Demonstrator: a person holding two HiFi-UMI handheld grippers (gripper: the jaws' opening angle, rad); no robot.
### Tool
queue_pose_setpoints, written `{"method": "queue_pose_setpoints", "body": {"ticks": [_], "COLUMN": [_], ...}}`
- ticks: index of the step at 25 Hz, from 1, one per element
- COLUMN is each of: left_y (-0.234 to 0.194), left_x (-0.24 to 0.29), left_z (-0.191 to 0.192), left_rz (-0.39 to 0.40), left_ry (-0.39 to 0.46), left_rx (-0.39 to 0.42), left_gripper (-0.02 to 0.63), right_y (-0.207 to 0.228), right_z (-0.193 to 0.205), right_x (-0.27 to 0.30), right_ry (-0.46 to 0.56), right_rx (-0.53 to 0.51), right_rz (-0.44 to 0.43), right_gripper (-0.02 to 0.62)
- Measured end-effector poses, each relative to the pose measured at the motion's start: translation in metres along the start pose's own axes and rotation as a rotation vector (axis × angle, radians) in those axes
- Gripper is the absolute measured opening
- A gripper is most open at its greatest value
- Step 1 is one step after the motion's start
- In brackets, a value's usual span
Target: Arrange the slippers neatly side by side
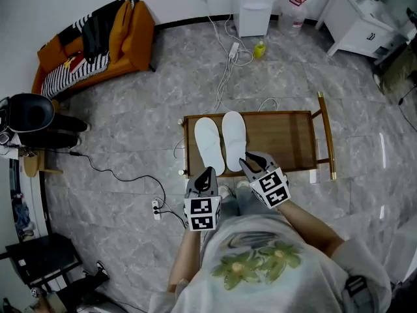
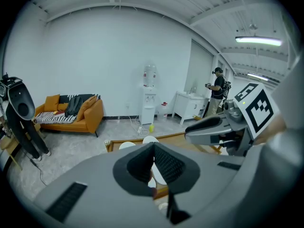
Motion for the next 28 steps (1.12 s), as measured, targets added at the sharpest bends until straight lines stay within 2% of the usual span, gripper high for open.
{"method": "queue_pose_setpoints", "body": {"ticks": [10,16,22,28], "left_y": [0.013,0.017,0.021,0.023], "left_x": [-0.001,-0.003,-0.010,-0.012], "left_z": [-0.006,-0.012,-0.017,-0.019], "left_rz": [0.013,0.028,0.032,0.040], "left_ry": [0.021,0.026,0.040,0.048], "left_rx": [0.030,0.028,0.025,0.019], "left_gripper": [0.015,0.015,0.015,0.015], "right_y": [-0.003,-0.004,-0.007,-0.008], "right_z": [-0.001,-0.010,-0.010,-0.007], "right_x": [-0.012,-0.019,-0.029,-0.031], "right_ry": [0.030,0.039,0.071,0.059], "right_rx": [0.021,0.023,0.023,0.034], "right_rz": [-0.013,-0.006,-0.083,-0.095], "right_gripper": [0.077,0.010,0.006,0.005]}}
Point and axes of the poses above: the fingertips, and each gripper's own axes: x forward along the fingers, y to its right, z out of its underside, the point moved 8 cm from there along -x, backward along the fingers, and after that the axes turned 12 degrees about -y, right-handed, at the moved point
